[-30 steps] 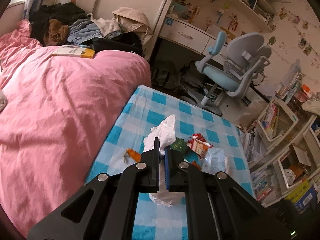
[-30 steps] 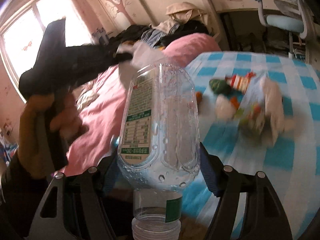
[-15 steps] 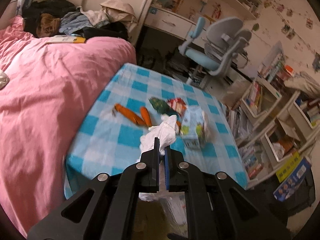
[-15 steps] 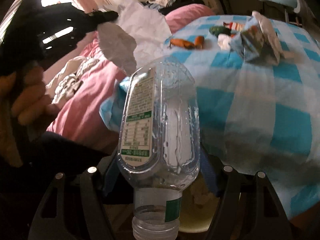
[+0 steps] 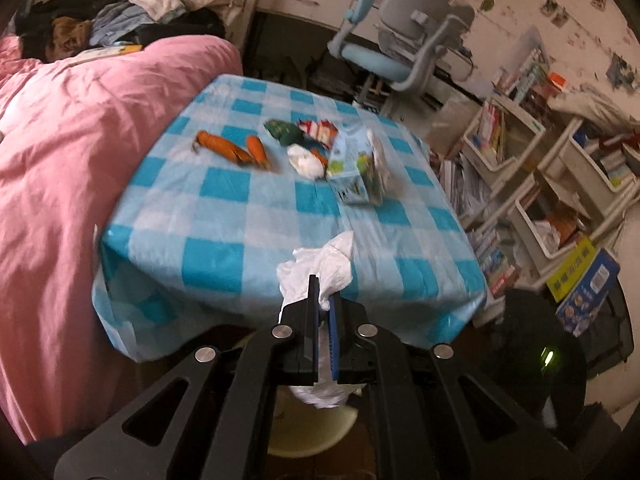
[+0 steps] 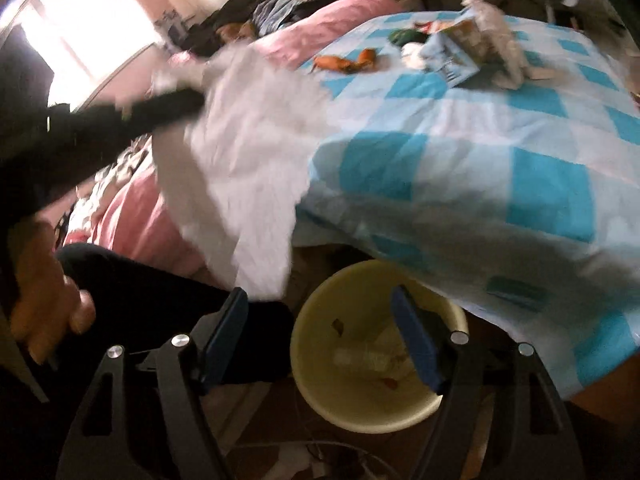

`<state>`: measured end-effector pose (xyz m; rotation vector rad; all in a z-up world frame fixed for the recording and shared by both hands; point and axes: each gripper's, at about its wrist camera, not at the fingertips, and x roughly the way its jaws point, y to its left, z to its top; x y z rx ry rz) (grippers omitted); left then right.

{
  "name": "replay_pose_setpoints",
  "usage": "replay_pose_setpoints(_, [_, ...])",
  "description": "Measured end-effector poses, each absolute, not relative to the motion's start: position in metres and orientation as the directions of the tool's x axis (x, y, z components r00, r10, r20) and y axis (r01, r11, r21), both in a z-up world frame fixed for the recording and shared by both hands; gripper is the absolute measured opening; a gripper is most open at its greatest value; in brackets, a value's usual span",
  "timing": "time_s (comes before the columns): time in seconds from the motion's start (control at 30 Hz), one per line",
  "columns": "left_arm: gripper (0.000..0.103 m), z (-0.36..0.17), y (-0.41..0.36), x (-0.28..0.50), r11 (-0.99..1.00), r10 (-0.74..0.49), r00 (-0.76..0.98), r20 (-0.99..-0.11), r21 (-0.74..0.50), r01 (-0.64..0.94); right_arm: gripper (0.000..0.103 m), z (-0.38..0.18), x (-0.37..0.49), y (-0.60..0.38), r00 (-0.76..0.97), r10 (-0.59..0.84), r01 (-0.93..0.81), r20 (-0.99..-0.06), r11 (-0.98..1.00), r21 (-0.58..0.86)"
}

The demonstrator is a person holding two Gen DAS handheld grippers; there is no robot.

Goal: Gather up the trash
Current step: 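Carry the bottle and tissue over the yellow bin and release both, then move both open tools back toward the remaining items on the table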

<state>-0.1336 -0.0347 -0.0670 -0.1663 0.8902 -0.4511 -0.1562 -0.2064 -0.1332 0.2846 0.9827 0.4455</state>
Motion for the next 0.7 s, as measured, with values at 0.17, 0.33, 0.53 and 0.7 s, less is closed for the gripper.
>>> replay_pose_setpoints(0.17, [0.005, -0.076, -0.041, -0.145, 0.892, -0.442, 0.499, -0.745, -0.305, 0.333, 0.072, -0.124, -0.162, -0.226, 0.542, 0.448, -0.175, -0.711, 0.888, 0.425])
replay_pose_setpoints(0.33, [0.036, -0.079, -0.048, -0.152, 0.9, -0.415, 0.496, -0.763, -0.265, 0.346, 0.073, -0.115, -0.165, -0.235, 0.595, 0.417, -0.153, -0.687, 0.898, 0.412])
replay_pose_setpoints(0.53, [0.063, -0.07, -0.045, -0.157, 0.926, -0.362, 0.575, -0.733, -0.212, 0.313, 0.073, -0.113, -0.168, -0.236, 0.622, 0.41, -0.15, -0.668, 0.899, 0.412])
replay_pose_setpoints(0.7, [0.077, -0.063, -0.043, -0.16, 0.946, -0.308, 0.64, -0.704, -0.158, 0.282, 0.073, -0.11, -0.171, -0.234, 0.633, 0.406, -0.17, -0.659, 0.904, 0.393])
